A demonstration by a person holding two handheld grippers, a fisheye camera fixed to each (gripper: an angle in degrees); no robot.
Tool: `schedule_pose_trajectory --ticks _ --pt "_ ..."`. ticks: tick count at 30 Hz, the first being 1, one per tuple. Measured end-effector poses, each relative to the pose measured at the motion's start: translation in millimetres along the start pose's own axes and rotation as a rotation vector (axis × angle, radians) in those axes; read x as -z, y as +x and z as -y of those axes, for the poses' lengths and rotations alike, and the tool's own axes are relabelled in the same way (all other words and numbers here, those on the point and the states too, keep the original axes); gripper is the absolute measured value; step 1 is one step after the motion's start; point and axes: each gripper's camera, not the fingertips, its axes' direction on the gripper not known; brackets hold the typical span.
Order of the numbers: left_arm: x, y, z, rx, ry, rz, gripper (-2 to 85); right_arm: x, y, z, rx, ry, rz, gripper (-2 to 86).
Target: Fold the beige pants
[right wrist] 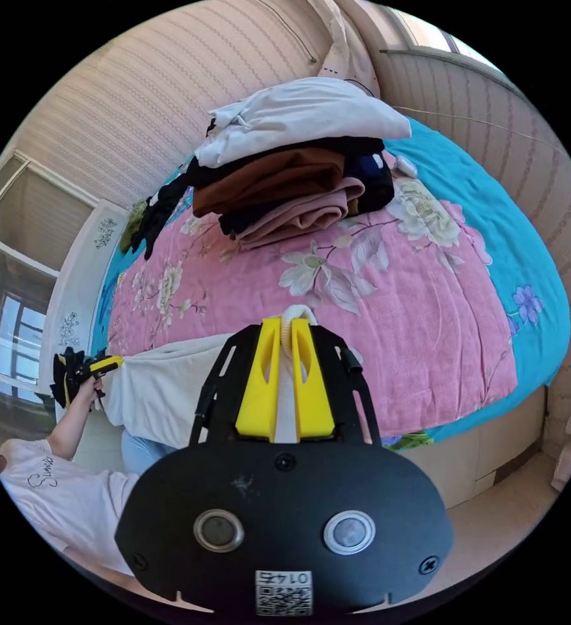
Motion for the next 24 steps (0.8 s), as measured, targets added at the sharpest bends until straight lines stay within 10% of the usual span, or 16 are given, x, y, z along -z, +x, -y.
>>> schedule_pose_trajectory --ticks 17,24 --pt "-26.5 -18.1 19.0 0.124 -0.055 -0.010 -0.5 -19.4 47.7 34.2 -0.131 -0.155 -0.146 4.5" --pt "-28.1 -34.5 -0.1 0.167 -0.032 -0.071 4.3 74.3 80.5 -52.4 -0.154 0.108 -0.056 7.1"
